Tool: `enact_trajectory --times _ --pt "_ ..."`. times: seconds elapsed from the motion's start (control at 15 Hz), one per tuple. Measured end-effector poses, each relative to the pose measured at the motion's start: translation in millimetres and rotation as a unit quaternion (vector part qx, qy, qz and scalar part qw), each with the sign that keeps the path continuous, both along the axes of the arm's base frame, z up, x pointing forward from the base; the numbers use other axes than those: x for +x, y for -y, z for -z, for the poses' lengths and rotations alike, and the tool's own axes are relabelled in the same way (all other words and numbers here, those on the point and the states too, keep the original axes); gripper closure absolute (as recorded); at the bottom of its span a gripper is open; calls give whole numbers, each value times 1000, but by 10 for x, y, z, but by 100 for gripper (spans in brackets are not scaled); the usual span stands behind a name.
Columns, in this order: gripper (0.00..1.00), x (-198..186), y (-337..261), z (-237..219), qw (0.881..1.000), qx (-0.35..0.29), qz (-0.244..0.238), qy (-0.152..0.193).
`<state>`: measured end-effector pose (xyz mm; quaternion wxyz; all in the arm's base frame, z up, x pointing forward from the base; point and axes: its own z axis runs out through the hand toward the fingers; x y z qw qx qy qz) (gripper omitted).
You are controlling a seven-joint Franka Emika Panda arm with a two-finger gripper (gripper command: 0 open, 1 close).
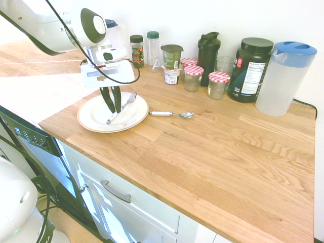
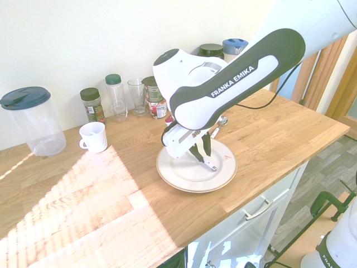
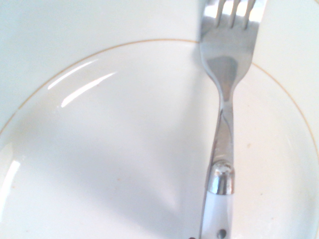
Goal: Put the fork into the plate
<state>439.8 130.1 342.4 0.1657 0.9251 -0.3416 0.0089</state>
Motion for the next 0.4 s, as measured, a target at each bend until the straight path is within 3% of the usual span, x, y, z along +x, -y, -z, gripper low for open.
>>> enact_trajectory --times 0.2,0.4 --pt "0 -12 24 -79 1000 -6 11 23" --pt "0 -260 193 -274 995 5 23 92"
